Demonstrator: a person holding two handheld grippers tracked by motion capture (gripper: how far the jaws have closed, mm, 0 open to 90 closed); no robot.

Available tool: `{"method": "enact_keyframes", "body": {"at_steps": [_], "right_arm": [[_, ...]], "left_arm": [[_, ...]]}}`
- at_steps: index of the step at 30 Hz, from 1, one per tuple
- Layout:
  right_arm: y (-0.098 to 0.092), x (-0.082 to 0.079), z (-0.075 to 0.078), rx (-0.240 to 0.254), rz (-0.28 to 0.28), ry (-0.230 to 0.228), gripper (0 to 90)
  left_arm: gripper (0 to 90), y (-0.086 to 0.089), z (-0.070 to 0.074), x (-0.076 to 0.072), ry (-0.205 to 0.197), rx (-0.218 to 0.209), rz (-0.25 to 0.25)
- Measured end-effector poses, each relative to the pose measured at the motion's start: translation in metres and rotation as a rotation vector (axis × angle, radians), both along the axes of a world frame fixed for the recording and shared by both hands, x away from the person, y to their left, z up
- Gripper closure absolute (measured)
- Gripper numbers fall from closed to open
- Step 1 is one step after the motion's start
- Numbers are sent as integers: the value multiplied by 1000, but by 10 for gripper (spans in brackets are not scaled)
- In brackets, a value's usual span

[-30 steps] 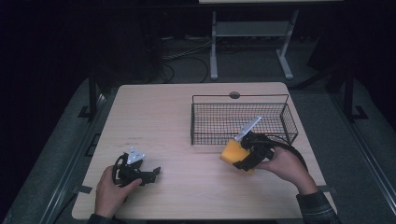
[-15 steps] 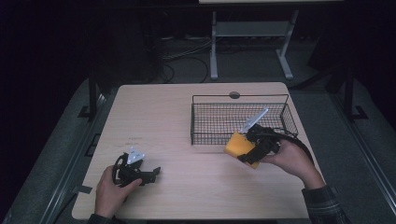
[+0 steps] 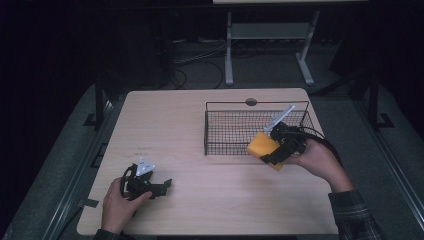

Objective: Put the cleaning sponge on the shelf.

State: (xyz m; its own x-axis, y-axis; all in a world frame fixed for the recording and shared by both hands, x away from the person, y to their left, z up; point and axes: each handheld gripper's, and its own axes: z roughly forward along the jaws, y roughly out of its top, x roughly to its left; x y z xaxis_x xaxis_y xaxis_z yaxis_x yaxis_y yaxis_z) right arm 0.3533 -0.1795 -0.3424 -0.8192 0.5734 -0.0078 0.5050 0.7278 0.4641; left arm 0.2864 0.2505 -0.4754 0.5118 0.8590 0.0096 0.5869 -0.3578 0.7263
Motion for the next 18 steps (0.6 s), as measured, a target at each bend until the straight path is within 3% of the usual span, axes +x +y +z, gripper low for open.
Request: {"method": "enact_keyframes", "body": {"at_steps": [8,18], "right_arm": [[-10,18,10,-12,-29,-12,238],[-20,41,11,-13,-66,-4,238]], "left_arm": [[128,0,0,0,0,0,0],[128,0,0,0,1,3,-2]]}}
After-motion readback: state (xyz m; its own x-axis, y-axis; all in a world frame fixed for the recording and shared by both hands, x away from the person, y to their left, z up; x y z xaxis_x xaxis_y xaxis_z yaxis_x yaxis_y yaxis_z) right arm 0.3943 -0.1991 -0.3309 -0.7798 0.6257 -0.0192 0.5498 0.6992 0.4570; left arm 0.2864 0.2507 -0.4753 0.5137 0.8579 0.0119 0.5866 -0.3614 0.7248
